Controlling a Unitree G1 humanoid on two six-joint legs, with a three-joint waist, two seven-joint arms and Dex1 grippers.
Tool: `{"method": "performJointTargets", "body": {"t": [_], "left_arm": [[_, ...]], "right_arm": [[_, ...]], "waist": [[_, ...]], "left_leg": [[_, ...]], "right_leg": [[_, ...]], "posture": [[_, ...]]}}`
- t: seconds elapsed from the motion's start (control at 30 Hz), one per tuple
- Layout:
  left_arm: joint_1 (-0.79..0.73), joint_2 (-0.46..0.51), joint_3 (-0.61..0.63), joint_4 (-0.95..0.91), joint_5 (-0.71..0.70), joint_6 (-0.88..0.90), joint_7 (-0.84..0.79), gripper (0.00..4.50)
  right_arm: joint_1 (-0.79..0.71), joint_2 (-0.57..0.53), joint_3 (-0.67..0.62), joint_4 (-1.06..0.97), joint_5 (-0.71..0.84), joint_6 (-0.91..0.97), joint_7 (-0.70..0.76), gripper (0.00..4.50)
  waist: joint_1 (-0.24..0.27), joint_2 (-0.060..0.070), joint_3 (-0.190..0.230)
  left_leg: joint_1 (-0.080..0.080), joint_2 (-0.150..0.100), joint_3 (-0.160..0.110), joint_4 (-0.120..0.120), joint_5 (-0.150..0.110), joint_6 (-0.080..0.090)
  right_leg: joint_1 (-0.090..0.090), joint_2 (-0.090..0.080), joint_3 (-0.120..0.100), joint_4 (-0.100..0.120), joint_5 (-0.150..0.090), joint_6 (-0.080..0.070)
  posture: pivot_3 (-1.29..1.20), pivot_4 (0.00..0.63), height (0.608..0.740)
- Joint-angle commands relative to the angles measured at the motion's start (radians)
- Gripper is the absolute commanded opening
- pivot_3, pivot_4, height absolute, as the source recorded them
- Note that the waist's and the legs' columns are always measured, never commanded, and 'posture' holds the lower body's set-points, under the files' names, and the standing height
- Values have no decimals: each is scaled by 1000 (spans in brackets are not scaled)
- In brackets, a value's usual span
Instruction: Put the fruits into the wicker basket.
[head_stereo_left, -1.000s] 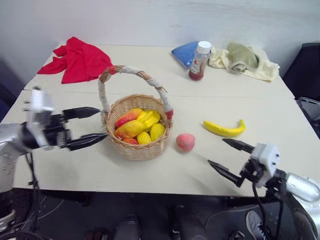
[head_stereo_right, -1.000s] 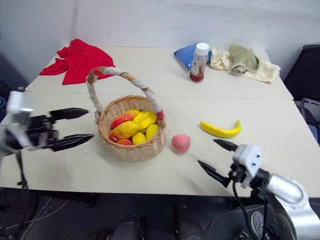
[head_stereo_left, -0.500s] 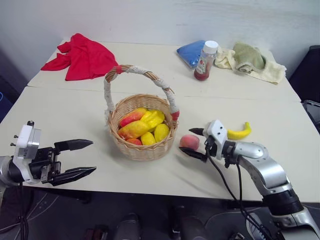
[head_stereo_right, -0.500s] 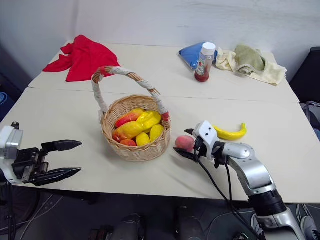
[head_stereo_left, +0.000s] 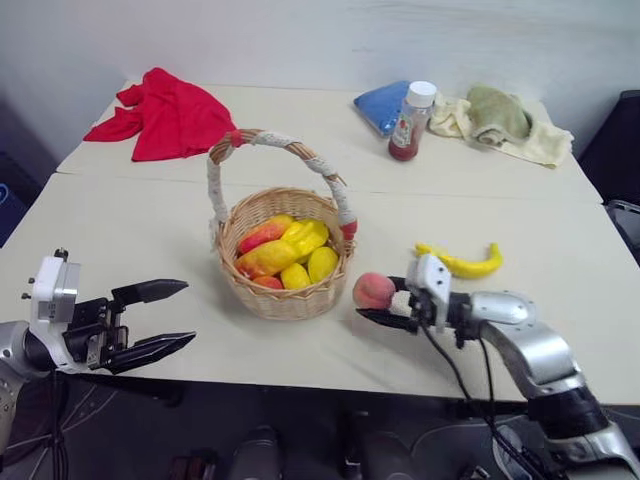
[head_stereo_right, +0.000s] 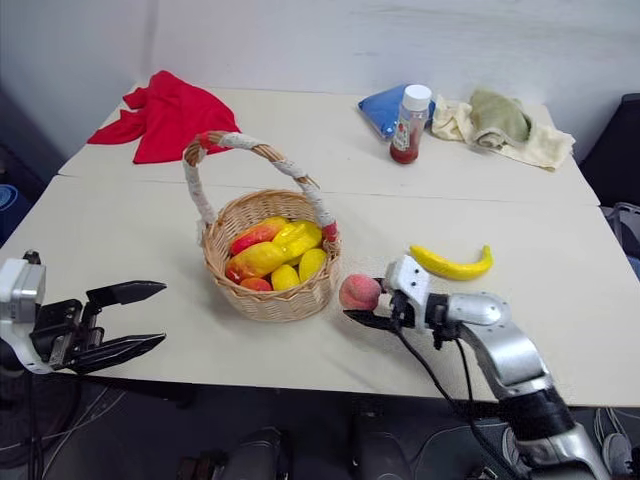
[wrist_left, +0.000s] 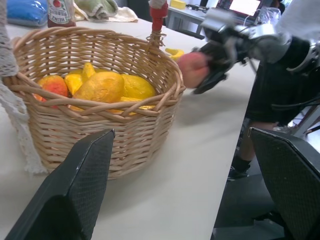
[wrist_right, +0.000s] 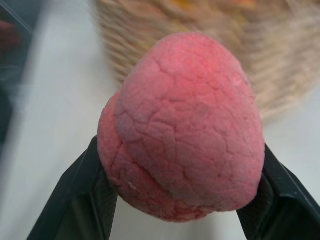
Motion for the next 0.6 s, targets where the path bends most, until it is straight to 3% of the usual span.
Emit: {"method": "performJointTargets", "body": {"t": [0.03,0.17,0.3,0.37,0.57,0.6], "left_arm": [[-15,-5,-9,-2,4,-29,5,4500],[-15,-42,-35,-16,6,-54,32,4500],[-13,-76,-35,-27,-9,-59,72,4500],[10,-90,-38,-36,7,-79,78,4500],[42,-105,-47,-59,24,-107,105,4500],[41,-103,-52,-58,27,-110,104,4500]], "right_arm": [[-89,8,-38,-147,169,167,-38,2520],[-343,174,84,-127,115,278,-207,2520],[-455,320,130,-47,39,304,-351,2520],[-485,343,199,-11,-49,304,-393,2520],[-513,376,195,-3,-23,422,-416,4474],[-511,372,190,-10,-18,423,-406,4474]], "waist": [[-8,0,0],[-32,0,0],[-27,0,0],[-23,0,0],[-26,0,0],[-26,0,0]], "left_leg": [[0,0,0,1,0,0],[2,1,1,0,2,0],[1,2,-3,-1,4,-2],[-1,1,-4,-1,4,-3],[-5,0,-3,-1,2,-2],[-5,0,-3,-1,2,-2]], "right_leg": [[0,0,0,0,0,0],[0,0,2,1,2,-1],[-4,1,-2,7,1,-6],[-5,0,-3,7,0,-6],[-6,-4,-3,2,0,-6],[-7,-4,-4,2,1,-6]], "posture": [[0,150,740],[0,150,740],[0,150,740],[0,150,740],[0,150,740],[0,150,740]]}}
